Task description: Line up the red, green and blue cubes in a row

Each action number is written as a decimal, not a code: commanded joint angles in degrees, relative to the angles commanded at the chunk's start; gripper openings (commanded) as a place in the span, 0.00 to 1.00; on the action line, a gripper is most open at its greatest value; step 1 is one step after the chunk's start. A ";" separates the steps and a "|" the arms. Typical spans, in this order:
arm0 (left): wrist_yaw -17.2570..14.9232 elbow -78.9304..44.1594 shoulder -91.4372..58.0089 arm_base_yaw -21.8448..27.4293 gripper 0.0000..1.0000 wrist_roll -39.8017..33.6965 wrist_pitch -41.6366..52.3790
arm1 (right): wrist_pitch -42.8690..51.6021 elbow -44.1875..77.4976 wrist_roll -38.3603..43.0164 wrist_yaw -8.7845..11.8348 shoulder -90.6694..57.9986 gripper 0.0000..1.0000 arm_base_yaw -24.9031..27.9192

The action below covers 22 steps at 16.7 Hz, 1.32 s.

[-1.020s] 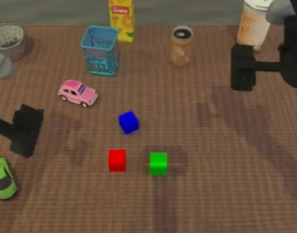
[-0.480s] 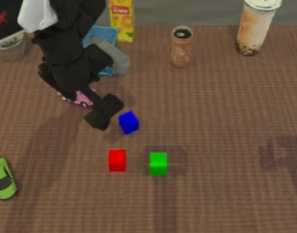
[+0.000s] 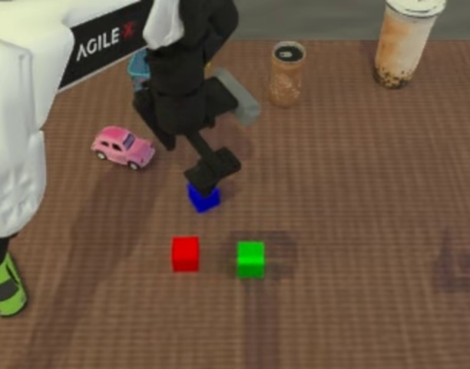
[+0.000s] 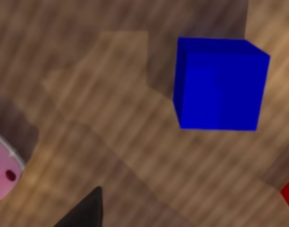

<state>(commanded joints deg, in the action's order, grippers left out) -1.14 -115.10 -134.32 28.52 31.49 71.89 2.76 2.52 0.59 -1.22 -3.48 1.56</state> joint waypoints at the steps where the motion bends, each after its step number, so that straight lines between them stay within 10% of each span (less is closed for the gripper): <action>1: 0.38 -1.81 -1.39 0.14 1.00 0.37 -0.15 | -1.36 -1.23 -0.32 0.58 1.70 1.00 -0.50; 22: 0.79 6.46 -7.52 0.18 1.00 0.84 -15.10 | -2.76 -2.52 -0.59 1.22 3.48 1.00 -0.99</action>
<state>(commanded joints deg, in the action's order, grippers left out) -0.35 -108.64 -141.84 28.70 32.32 56.80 0.00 0.00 0.00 0.00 0.00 0.57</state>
